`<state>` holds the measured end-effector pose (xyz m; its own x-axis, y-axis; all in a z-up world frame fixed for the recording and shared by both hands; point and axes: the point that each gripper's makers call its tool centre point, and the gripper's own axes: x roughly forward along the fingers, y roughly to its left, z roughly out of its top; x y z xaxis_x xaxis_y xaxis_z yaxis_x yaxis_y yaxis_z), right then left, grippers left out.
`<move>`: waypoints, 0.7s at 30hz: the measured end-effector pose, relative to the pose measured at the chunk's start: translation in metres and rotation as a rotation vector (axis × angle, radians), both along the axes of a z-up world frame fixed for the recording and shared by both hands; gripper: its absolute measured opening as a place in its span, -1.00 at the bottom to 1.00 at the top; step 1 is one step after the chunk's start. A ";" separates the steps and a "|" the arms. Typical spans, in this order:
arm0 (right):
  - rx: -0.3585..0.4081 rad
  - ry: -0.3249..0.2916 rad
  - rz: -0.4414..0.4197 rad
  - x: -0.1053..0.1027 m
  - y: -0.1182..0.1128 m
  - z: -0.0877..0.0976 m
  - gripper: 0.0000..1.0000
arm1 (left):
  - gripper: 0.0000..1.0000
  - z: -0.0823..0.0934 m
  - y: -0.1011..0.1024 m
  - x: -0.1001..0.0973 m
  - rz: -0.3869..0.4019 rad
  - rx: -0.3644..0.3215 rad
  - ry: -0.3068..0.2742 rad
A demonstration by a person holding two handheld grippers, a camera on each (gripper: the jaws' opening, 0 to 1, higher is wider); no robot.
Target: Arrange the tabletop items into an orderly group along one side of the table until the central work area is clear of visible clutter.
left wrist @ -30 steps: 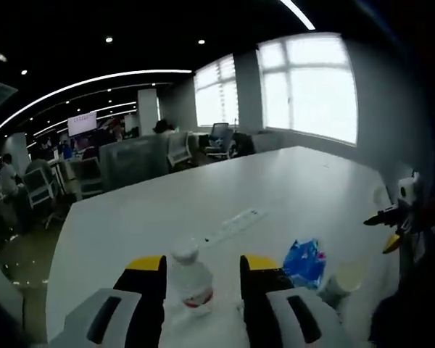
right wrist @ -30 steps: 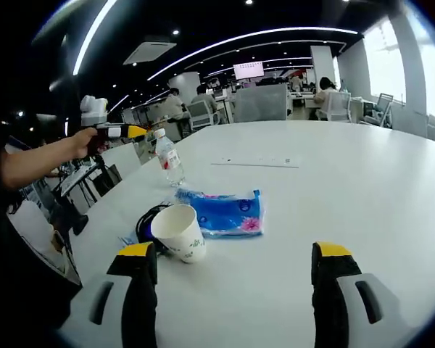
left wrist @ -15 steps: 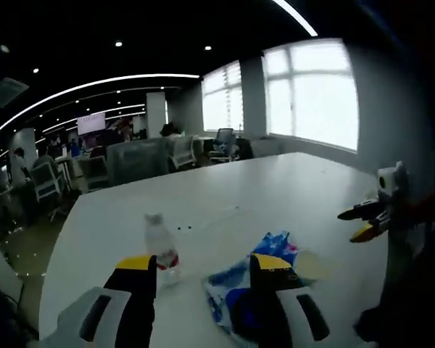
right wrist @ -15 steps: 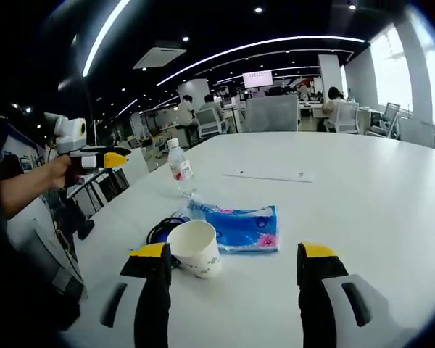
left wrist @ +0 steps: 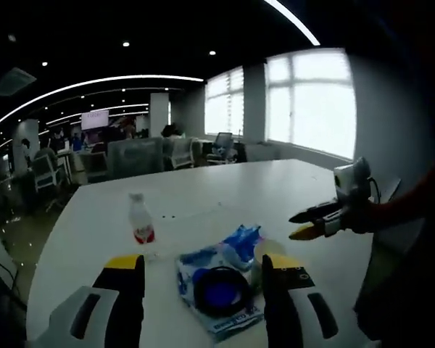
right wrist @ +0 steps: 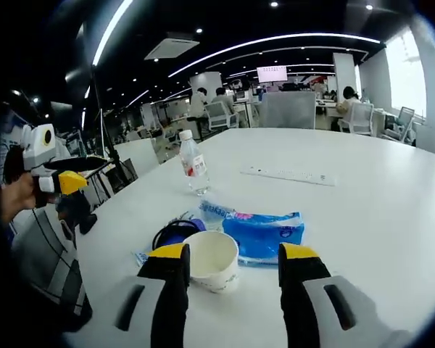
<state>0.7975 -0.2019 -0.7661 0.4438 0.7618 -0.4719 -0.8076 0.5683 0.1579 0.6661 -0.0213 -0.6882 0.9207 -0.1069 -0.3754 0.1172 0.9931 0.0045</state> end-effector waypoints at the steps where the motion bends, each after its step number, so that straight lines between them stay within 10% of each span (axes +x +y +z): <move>1: -0.006 0.003 0.004 0.001 0.003 -0.003 -0.22 | 0.36 0.000 -0.002 -0.004 0.007 0.000 0.003; 21: -0.062 0.091 -0.016 0.014 0.025 -0.029 -0.62 | 0.79 -0.016 -0.018 -0.031 -0.024 0.006 0.010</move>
<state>0.8116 -0.1773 -0.7948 0.4090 0.7229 -0.5569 -0.7824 0.5918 0.1937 0.6350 -0.0392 -0.7038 0.9140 -0.1266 -0.3854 0.1411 0.9900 0.0094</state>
